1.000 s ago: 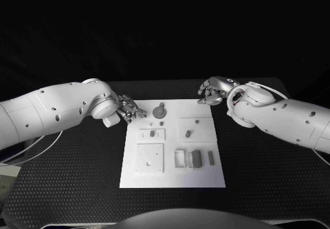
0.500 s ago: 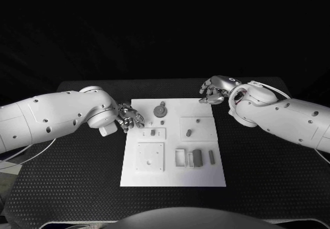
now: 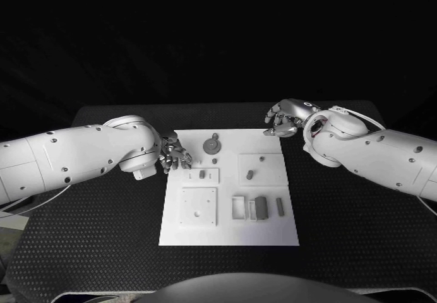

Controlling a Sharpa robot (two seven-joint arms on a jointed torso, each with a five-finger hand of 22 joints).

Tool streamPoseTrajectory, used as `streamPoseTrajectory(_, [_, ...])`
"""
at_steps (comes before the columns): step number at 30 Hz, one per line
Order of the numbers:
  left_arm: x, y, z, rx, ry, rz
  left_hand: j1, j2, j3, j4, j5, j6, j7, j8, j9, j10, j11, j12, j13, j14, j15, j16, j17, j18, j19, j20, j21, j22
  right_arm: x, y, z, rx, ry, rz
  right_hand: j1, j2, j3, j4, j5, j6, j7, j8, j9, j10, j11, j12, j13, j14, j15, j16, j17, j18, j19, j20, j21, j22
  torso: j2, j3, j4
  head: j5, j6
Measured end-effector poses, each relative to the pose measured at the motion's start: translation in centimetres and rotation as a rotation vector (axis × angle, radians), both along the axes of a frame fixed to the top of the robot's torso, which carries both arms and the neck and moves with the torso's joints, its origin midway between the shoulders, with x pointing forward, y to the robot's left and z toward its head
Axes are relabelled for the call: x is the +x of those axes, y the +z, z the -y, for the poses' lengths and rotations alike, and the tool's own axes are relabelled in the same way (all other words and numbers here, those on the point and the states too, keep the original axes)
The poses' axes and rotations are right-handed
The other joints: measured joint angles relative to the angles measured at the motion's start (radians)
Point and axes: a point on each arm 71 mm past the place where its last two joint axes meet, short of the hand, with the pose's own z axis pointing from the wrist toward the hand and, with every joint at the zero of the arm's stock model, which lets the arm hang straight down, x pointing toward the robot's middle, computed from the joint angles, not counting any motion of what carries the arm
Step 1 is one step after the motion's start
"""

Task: Assemble the parts on the task board

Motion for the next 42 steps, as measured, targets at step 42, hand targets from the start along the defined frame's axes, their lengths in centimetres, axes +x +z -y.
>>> streamPoseTrajectory(42, [-1.3, -2.3, 1.1, 0.109, -0.100, 0.050, 0.001, 0.000, 0.012, -0.002, -0.004, -0.003, -0.002, -0.001, -0.001, 0.000, 0.004, 0.000, -0.002, 0.003, 0.004, -0.001, -0.002, 0.000, 0.000, 0.003, 0.000, 0.000, 0.0, 0.0, 0.0, 0.001, 0.000, -0.002, -0.004, 0.004, -0.003, 0.003, 0.000, -0.003, -0.001, 0.000, 0.000, 0.000, 0.000, 0.004, -0.001, 0.000, 0.000, 0.000, 0.000, 0.000, 0.002, -0.002, 0.000, 0.000, 0.000, -0.0011, 0.0001, -0.004, -0.012])
